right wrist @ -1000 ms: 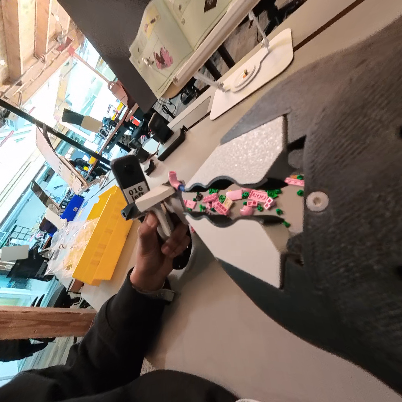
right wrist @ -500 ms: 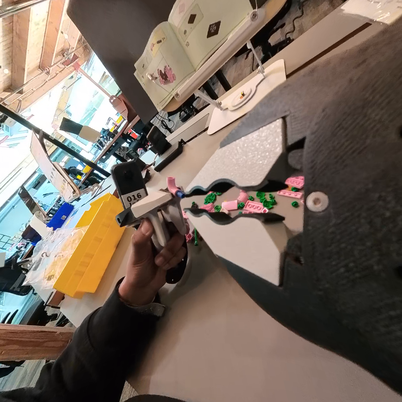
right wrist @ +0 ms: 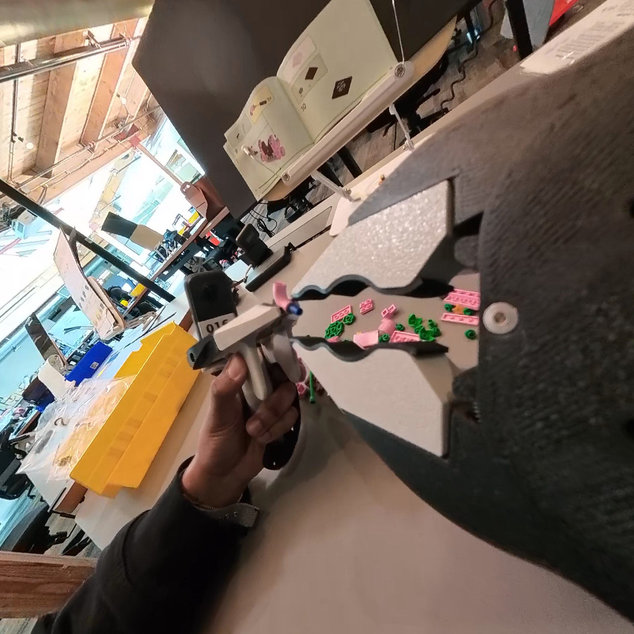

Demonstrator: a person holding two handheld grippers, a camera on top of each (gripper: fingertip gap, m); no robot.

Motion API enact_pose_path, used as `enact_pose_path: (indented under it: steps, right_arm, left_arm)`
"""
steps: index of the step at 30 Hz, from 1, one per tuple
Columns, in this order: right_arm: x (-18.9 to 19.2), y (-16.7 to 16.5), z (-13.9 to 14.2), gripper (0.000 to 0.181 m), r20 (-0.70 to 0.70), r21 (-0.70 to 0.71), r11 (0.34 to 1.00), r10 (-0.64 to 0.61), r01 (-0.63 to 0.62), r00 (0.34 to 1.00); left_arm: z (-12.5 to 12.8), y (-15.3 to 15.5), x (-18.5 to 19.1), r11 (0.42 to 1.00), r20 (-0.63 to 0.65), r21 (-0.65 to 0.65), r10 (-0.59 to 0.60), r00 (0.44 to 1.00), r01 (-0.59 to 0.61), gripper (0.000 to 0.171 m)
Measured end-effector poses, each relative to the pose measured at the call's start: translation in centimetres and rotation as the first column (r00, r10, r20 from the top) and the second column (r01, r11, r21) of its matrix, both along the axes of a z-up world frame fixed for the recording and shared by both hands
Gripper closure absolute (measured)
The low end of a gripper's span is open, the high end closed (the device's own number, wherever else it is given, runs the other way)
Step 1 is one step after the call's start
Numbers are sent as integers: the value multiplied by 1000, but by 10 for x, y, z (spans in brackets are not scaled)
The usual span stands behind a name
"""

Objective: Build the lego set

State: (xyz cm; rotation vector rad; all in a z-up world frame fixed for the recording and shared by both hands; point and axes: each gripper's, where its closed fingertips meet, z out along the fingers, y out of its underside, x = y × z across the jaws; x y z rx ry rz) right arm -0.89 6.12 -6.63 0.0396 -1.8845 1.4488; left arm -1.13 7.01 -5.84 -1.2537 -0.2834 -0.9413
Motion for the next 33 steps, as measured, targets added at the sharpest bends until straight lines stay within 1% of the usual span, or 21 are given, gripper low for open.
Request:
enact_pose_path:
  steps: [3,8,12,15,18,21,23,25,29,30,31,33]
  right_arm:
    - [-1,3,2,176,-13,4,1000,-18,18,1000]
    - [2,3,4,177,4,11,1000,3,-3,1000]
    - [-1,7,2,177,-13,45,999,-16,17,1000]
    - [-3,9,-3,176,-90,128,990,-49,61,995]
    - [-3,10,-8,176,-209,219,970,-60,106,976]
    - [2,10,-8,177,-265,260,959,-42,114,963]
    - [3,11,-8,177,-269,263,959,-33,107,962]
    - [4,11,-7,177,-262,260,961,-26,96,965]
    - [5,9,-11,177,-249,273,958,-12,82,968]
    - [6,9,-13,177,-242,280,957,-7,77,970]
    - [6,8,-14,176,-239,285,956,-5,75,971]
    - [6,8,-15,176,-238,291,954,-6,77,971]
  left_arm:
    - [-1,2,4,1000,10,3,-18,1000,18,168]
    - [0,1,8,997,48,0,-82,995,82,167]
    - [-2,0,4,996,96,-1,-90,991,90,167]
    - [-8,3,5,992,138,-29,-114,984,119,167]
    - [-14,7,7,991,135,-63,-113,984,122,171]
    - [-15,8,10,988,113,-81,-120,986,129,171]
    - [-14,8,11,988,123,-75,-128,984,138,170]
    - [-14,8,9,989,134,-71,-118,984,128,164]
    - [-10,7,7,993,123,-46,-106,987,112,159]
    - [-9,7,8,992,117,-44,-109,987,115,159]
    - [-11,7,9,991,109,-58,-110,988,117,165]
    - [-12,8,9,990,100,-84,-105,989,113,166]
